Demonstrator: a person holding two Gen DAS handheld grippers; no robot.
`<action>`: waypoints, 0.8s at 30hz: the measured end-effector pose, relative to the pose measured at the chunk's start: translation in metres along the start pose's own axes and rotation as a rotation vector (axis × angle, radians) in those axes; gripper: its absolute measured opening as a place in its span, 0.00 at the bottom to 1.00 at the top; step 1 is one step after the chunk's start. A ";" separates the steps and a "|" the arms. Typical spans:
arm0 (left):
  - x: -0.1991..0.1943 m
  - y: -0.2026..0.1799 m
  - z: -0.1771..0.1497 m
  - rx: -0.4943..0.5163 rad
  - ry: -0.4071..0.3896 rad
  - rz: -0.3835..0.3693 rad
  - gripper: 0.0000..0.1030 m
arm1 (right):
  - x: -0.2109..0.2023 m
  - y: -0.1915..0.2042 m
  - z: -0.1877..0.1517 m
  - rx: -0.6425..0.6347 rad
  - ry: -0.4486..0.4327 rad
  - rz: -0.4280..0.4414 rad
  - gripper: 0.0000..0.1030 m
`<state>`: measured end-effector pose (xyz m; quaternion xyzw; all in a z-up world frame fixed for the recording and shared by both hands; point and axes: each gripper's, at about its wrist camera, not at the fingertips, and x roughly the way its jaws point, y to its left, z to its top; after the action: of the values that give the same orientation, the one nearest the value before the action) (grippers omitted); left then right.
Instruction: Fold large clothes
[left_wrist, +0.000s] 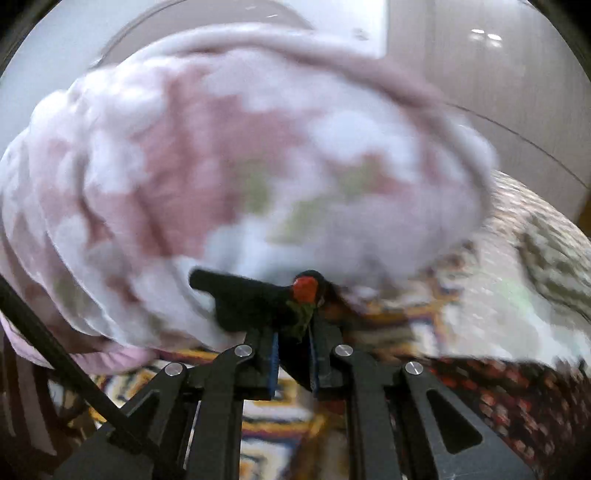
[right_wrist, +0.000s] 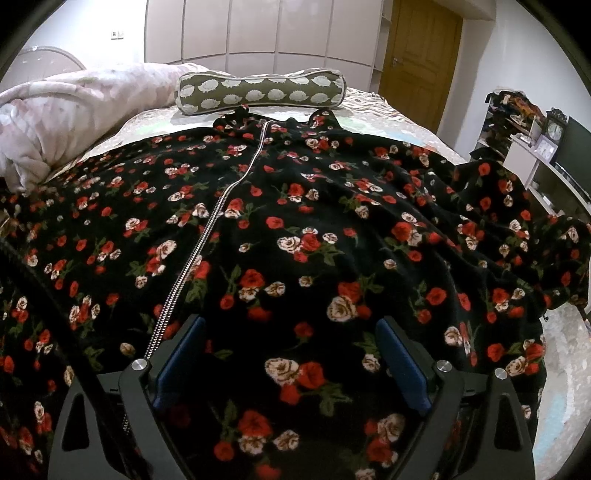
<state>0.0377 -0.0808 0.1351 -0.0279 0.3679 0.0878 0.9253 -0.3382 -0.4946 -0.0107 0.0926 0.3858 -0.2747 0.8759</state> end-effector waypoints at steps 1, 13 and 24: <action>-0.012 -0.018 -0.006 0.028 -0.003 -0.057 0.11 | 0.002 -0.002 0.001 0.001 0.002 0.005 0.92; -0.151 -0.319 -0.146 0.424 0.136 -0.700 0.11 | -0.068 -0.129 -0.007 0.272 -0.223 0.283 0.91; -0.172 -0.410 -0.296 0.650 0.431 -0.935 0.55 | -0.090 -0.192 -0.037 0.440 -0.246 0.164 0.91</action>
<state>-0.2100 -0.5425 0.0321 0.0801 0.5035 -0.4524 0.7317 -0.5171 -0.6035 0.0389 0.2777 0.1985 -0.2893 0.8943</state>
